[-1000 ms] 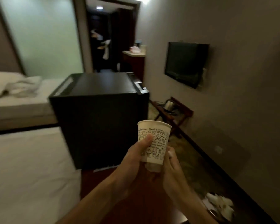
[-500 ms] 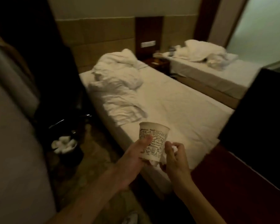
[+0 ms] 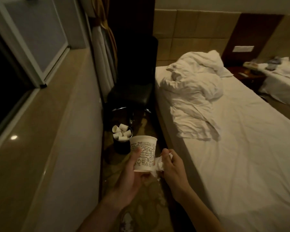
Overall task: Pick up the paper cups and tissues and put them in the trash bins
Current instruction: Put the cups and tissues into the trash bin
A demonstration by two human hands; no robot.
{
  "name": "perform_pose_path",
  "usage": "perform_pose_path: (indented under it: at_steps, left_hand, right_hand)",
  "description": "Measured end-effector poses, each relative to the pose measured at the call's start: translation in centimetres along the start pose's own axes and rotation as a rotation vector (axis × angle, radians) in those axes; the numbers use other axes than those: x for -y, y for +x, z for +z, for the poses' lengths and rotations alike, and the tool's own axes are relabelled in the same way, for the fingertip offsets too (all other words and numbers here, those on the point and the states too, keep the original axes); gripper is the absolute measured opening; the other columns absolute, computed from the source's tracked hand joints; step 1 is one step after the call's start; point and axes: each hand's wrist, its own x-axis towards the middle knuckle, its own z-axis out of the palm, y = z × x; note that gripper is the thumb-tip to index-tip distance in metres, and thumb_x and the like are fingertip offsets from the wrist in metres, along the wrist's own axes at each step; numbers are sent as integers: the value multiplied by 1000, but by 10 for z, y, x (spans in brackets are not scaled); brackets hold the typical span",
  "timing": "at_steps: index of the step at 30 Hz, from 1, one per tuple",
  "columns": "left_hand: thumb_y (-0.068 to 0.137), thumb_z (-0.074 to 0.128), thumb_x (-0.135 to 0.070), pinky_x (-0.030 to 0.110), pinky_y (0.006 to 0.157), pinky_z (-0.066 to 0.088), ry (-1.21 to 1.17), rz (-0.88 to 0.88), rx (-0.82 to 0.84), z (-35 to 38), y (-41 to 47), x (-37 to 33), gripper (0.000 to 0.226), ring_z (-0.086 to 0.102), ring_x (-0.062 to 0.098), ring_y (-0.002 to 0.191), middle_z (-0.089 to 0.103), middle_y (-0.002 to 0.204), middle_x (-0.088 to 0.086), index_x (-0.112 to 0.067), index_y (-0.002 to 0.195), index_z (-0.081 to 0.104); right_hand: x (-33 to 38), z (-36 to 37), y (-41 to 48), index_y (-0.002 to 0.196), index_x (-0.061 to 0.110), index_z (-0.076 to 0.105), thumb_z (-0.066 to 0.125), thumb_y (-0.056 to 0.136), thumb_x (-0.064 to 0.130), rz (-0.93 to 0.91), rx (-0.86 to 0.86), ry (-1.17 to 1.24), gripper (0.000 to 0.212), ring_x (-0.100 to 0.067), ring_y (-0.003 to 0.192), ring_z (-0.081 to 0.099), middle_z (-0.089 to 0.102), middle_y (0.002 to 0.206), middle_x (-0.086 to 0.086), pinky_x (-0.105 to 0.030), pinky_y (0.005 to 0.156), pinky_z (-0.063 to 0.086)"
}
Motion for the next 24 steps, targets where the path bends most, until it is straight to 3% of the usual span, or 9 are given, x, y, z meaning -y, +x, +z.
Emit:
perform_pose_path:
  at_steps: [3,5,7,9,13,14,19,24]
  left_hand:
    - [74,61,-46,43,85,53,23,-7,-25,-9,47,-31,68,66,34,101,68,114,21,-3,127,58]
    - [74,63,-46,53,98,49,64,-16,-33,-11,80,-49,69,64,39,110,66,119,24,-3,129,57]
    - [72,65,-46,58,103,45,88,-15,-35,-13,114,-68,73,63,41,112,66,119,25,-2,130,56]
    - [68,67,-47,56,98,49,108,-21,-48,-18,147,-87,78,65,42,109,67,117,25,-1,130,55]
    - [69,67,-49,38,65,59,115,-30,-62,-35,208,-116,71,72,35,93,72,105,22,-4,124,60]
    - [69,67,-50,36,62,58,111,-38,-63,-38,221,-121,69,72,34,90,73,103,21,-5,122,61]
    - [71,67,-51,36,65,59,62,-61,-74,-58,283,-129,66,71,35,96,72,107,22,-6,120,65]
    - [71,73,-49,37,71,59,23,-126,-206,-77,344,-137,67,70,33,101,71,112,20,-10,124,63]
  right_hand:
    - [10,27,58,91,8,55,41,101,40,33,-29,3,35,-17,68,63,64,86,-16,-29,56,50]
    - [20,44,95,92,10,54,40,101,44,65,-38,0,38,-19,79,64,63,94,-14,-36,67,54]
    - [31,58,129,101,10,55,37,100,50,106,-41,18,44,-23,94,66,63,107,-14,-44,84,57]
    - [41,68,162,111,7,57,32,101,53,170,-8,101,53,-28,102,66,64,113,-17,-47,90,55]
    - [51,77,215,113,9,60,28,104,37,226,98,165,44,-21,87,73,75,95,-8,-32,72,59]
    - [52,78,228,114,12,60,28,103,34,209,115,125,41,-19,88,73,76,96,-5,-31,73,59]
    - [47,75,294,127,14,58,31,106,26,213,293,65,36,-25,111,65,67,121,-11,-48,99,50]
    - [34,84,375,138,16,45,45,102,20,297,438,77,37,-23,117,61,60,130,-9,-46,102,49]
